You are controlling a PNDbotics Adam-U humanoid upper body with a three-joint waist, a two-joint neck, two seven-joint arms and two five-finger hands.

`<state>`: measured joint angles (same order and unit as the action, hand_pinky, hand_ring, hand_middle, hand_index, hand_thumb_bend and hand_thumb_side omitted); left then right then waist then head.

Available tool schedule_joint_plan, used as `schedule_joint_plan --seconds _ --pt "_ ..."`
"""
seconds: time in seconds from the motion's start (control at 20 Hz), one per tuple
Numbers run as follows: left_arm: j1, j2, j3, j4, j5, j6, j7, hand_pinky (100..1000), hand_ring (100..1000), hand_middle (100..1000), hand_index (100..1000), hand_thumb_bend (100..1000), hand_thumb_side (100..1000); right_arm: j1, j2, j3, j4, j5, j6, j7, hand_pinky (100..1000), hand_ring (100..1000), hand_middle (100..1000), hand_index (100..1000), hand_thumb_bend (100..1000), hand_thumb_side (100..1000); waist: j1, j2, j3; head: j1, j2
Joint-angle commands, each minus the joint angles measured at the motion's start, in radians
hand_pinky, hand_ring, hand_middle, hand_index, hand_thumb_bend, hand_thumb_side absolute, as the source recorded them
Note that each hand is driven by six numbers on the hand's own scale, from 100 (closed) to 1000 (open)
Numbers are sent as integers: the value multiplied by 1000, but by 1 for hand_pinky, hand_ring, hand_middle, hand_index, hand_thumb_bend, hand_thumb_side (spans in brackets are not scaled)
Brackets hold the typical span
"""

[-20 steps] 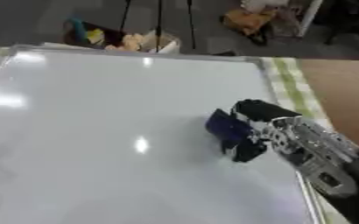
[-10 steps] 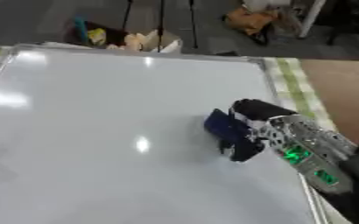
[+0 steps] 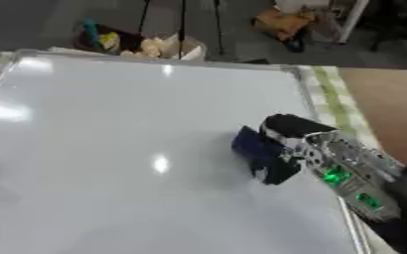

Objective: Wipe the whiteboard clean with a brush.

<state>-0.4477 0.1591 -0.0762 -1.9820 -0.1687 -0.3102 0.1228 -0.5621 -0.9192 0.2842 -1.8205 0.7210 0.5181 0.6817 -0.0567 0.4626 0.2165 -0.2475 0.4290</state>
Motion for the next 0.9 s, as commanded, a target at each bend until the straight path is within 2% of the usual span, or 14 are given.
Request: schedule_joint_plan --seconds 0.05,0.9 --pt "-6 14 -7 -18 5 -1 -1 427 923 824 593 100 957 -1 -24 -16 -4 11 19 15 448 694 438 545 100 201 4 -27 -3 2 -11" --pt "-5 15 -7 -18 3 -1 -1 425 925 826 592 100 956 14 -31 -39 29 41 38 1 447 692 424 573 100 201 11 -24 -12 4 -18"
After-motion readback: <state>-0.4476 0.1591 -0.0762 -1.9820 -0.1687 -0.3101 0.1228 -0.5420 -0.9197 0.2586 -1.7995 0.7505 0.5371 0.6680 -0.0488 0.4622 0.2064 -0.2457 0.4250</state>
